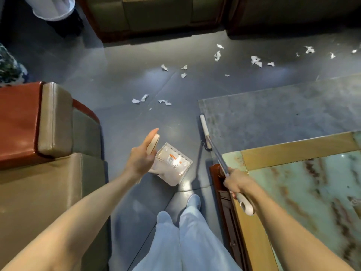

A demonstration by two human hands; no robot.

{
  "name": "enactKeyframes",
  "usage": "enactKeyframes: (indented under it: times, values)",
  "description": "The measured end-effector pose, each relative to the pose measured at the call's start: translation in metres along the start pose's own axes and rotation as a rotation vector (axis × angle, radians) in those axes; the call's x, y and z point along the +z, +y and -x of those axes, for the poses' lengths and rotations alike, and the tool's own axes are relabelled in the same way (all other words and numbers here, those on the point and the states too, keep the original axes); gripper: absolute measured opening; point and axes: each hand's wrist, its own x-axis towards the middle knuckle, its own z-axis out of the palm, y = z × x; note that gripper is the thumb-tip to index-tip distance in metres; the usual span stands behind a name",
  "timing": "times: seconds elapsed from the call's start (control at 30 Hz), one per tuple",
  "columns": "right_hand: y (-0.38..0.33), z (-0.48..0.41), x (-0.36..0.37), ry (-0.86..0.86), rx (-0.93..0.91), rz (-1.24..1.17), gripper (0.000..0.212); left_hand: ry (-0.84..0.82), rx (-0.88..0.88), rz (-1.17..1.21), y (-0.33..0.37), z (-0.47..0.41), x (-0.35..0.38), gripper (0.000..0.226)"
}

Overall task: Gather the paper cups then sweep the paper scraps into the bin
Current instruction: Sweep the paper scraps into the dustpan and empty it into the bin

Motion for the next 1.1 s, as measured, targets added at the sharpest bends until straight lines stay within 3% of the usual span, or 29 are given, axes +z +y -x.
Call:
enactKeyframes:
  times: [0.1,0.27,0.43,0.57,0.67,0.87,0.97,1.1]
  values:
    - [-0.007,-0.003,0.017,-0.132,0.018,-0.046,0.039,0.016,-0.001,-0.029,0.015,-0.024,0.008,0.064]
    - [-0.012,0.004,0.029,-0.198,-0.003,-0.166,0.052,0.021,0.022,-0.087,0.022,-0.041,0.01,0.063]
    - [-0.013,0.003,-0.009,-0.307,-0.014,-0.327,0.062,0.077,0.027,-0.112,0.007,-0.04,-0.012,0.067]
    - [-0.033,0.006,-0.037,-0.312,-0.106,-0.239,0.057,0.135,-0.014,-0.075,0.003,-0.041,-0.034,0.068]
    - [-0.065,0.003,-0.053,-0.261,-0.169,-0.172,0.046,0.202,-0.012,-0.039,0.002,-0.047,-0.051,0.066]
    - [-0.137,-0.045,-0.073,-0.103,-0.225,-0.156,0.045,0.346,-0.033,0.015,0.003,-0.076,-0.093,0.062]
    - [-0.176,-0.079,-0.082,-0.034,-0.24,-0.117,0.034,0.399,-0.023,0.013,-0.001,-0.107,-0.121,0.061]
    - [-0.229,-0.129,-0.104,0.049,-0.233,-0.067,0.036,0.415,-0.085,0.109,-0.01,-0.17,-0.157,0.061]
